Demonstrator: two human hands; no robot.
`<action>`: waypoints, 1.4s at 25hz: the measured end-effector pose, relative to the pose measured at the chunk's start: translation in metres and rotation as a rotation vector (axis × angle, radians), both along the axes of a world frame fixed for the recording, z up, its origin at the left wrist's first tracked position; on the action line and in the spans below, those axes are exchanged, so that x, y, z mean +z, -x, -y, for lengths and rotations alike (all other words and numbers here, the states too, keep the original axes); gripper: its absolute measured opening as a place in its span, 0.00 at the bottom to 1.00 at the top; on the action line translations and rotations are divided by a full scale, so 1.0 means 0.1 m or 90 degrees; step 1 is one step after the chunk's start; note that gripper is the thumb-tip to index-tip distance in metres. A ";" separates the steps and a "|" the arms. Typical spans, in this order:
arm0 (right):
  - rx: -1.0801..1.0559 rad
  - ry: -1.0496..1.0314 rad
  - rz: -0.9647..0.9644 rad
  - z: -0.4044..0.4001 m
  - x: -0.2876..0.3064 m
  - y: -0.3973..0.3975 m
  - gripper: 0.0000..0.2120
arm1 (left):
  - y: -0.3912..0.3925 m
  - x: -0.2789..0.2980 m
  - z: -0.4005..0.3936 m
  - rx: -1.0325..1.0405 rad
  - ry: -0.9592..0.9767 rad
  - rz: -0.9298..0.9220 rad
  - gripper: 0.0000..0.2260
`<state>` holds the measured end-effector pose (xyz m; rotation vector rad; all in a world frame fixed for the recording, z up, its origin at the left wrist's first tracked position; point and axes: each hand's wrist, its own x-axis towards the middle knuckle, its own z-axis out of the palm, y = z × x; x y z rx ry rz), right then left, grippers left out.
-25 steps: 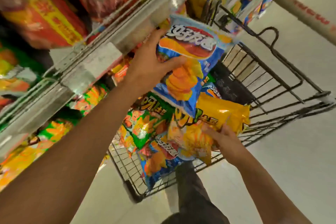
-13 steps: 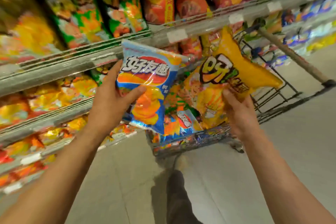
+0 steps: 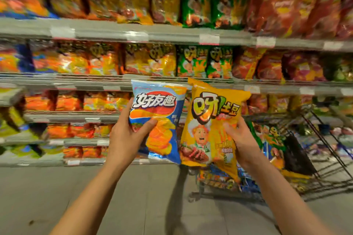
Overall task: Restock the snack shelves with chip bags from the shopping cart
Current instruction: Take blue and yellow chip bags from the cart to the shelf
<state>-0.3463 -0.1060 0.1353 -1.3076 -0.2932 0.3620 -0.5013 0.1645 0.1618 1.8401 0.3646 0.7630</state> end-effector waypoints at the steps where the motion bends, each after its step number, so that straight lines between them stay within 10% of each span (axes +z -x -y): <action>1: 0.017 -0.001 -0.018 -0.11 0.05 0.04 0.17 | 0.12 0.01 -0.06 0.017 0.010 0.009 0.30; 9: 0.200 0.034 -0.049 -0.80 0.13 0.07 0.24 | 0.56 -0.03 -0.34 0.120 0.035 0.014 0.29; 14: 0.274 0.085 -0.055 -0.93 0.14 0.08 0.50 | 0.60 -0.07 -0.44 0.149 0.042 0.018 0.32; 35: 0.155 0.180 -0.031 -1.59 -0.09 -0.39 0.25 | -0.08 -0.43 -1.19 0.111 0.101 -0.040 0.33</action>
